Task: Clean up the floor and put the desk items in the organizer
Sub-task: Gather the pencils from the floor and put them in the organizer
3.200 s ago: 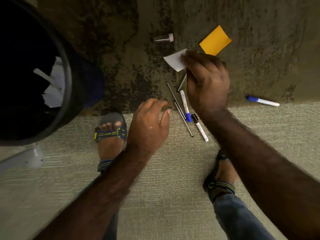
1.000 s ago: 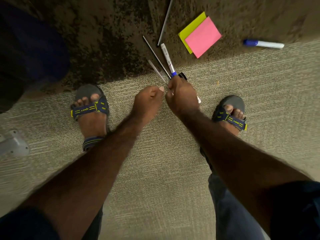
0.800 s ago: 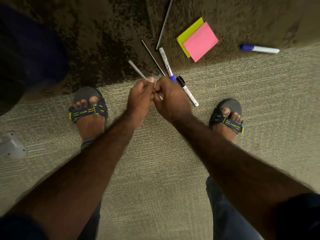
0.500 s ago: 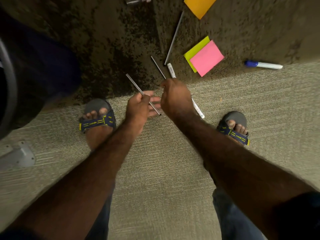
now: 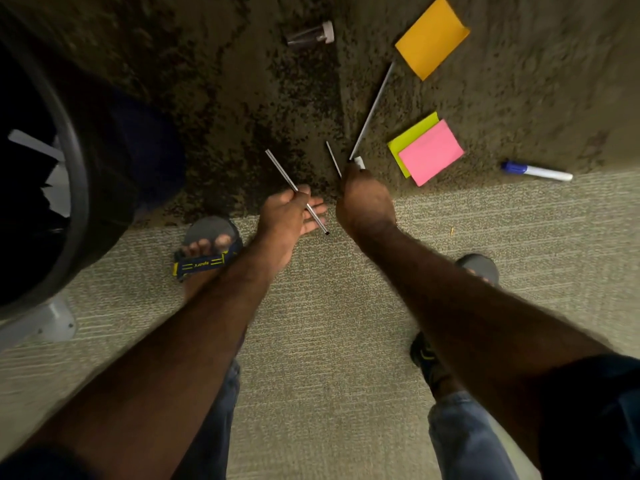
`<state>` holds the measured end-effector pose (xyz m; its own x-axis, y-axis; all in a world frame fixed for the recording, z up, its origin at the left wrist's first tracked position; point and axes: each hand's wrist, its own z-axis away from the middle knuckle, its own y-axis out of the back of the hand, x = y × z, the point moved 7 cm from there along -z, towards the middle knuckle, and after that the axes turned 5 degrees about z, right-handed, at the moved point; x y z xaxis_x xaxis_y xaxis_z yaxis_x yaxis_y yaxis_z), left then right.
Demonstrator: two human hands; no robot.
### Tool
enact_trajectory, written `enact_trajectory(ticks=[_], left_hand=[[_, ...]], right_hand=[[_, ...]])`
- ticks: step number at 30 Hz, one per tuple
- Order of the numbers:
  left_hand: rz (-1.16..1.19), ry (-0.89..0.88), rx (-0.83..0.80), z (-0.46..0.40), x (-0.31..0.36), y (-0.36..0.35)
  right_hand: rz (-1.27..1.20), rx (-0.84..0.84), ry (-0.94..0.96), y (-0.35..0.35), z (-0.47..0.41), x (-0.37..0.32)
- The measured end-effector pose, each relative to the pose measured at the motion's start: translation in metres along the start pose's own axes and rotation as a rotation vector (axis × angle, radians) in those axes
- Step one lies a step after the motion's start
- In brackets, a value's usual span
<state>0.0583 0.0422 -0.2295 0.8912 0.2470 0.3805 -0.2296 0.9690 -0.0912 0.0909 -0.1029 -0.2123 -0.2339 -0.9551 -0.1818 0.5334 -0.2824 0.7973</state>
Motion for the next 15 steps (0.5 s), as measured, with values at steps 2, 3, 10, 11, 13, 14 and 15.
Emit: enact_trajectory(ticks=[2, 3, 10, 11, 13, 14, 15], left_hand=[[-0.005, 0.01, -0.005, -0.003, 0.003, -0.002], [-0.001, 0.014, -0.013, -0.005, 0.004, -0.003], [0.004, -0.037, -0.11, -0.009, 0.024, -0.015], [-0.005, -0.052, -0.11, -0.01, 0.027, -0.015], [-0.018, -0.064, -0.09, -0.013, 0.031, -0.013], [-0.027, -0.065, -0.071, -0.015, 0.033, -0.012], [-0.037, -0.066, -0.051, -0.016, 0.035, -0.011]], right_hand=[[-0.052, 0.013, 0.011, 0.005, -0.001, -0.002], [-0.087, 0.031, 0.026, 0.009, -0.002, -0.004], [-0.26, 0.095, 0.15, 0.031, -0.002, -0.031], [-0.28, 0.075, 0.169, 0.033, -0.003, -0.034], [-0.319, 0.045, 0.21, 0.036, -0.005, -0.04], [-0.336, 0.032, 0.221, 0.038, -0.007, -0.042], [-0.357, 0.017, 0.212, 0.04, -0.009, -0.042]])
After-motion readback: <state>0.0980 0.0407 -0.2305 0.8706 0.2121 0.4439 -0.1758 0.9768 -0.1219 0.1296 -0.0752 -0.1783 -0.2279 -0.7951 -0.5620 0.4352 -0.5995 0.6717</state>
